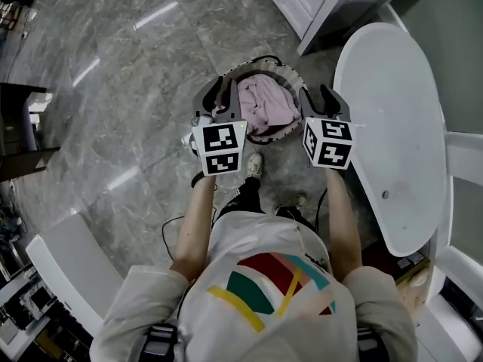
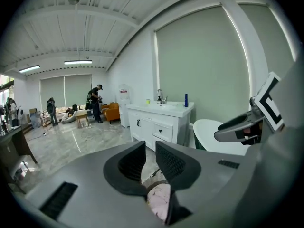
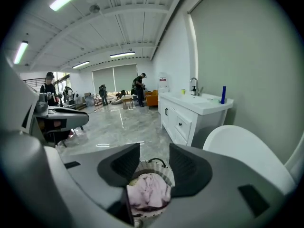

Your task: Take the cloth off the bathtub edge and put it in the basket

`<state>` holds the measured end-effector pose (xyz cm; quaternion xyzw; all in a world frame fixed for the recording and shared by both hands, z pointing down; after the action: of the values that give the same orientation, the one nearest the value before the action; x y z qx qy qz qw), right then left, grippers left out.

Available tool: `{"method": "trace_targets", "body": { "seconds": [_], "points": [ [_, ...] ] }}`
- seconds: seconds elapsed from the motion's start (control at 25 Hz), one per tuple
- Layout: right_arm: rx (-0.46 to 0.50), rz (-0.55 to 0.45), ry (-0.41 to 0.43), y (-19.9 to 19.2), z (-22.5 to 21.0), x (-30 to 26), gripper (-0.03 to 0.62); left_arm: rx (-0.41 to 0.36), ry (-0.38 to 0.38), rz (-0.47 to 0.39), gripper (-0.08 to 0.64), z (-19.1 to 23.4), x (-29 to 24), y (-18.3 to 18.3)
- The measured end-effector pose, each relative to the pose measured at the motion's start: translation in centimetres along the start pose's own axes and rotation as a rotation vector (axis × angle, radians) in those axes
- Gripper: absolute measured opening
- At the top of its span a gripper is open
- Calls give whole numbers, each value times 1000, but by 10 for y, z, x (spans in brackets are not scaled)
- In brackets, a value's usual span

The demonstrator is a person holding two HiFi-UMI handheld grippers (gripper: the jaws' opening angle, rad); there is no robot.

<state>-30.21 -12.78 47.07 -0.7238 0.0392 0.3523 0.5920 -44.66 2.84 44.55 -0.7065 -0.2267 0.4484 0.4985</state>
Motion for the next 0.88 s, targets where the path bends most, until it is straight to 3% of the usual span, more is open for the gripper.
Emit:
{"method": "trace_targets", "body": {
  "seconds": [0.52,0.64,0.76,0.88],
  "points": [
    [45,0,20,-7,16,8,186,13,7,-10,54,-2,9,-1],
    [55,-15,12,-2,18,11,139,15,17,-28,52,-1,12,4],
    [86,-45,-15,10,19,18,32,3,24,-66,45,1,17,15],
    [110,-93,-18,32,20,27,12,-27,39,-106,20,2,23,34]
  ]
}}
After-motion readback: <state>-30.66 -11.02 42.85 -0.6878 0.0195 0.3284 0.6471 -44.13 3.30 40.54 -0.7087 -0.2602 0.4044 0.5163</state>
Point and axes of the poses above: the fingertips, and each gripper's own axes: x backward along the fingers, z to its left, y out of its top, the point moved 5 cm from there along x, backward along the fingers, and after that the axes turned 2 degrees about -x, right-handed, at the moved point
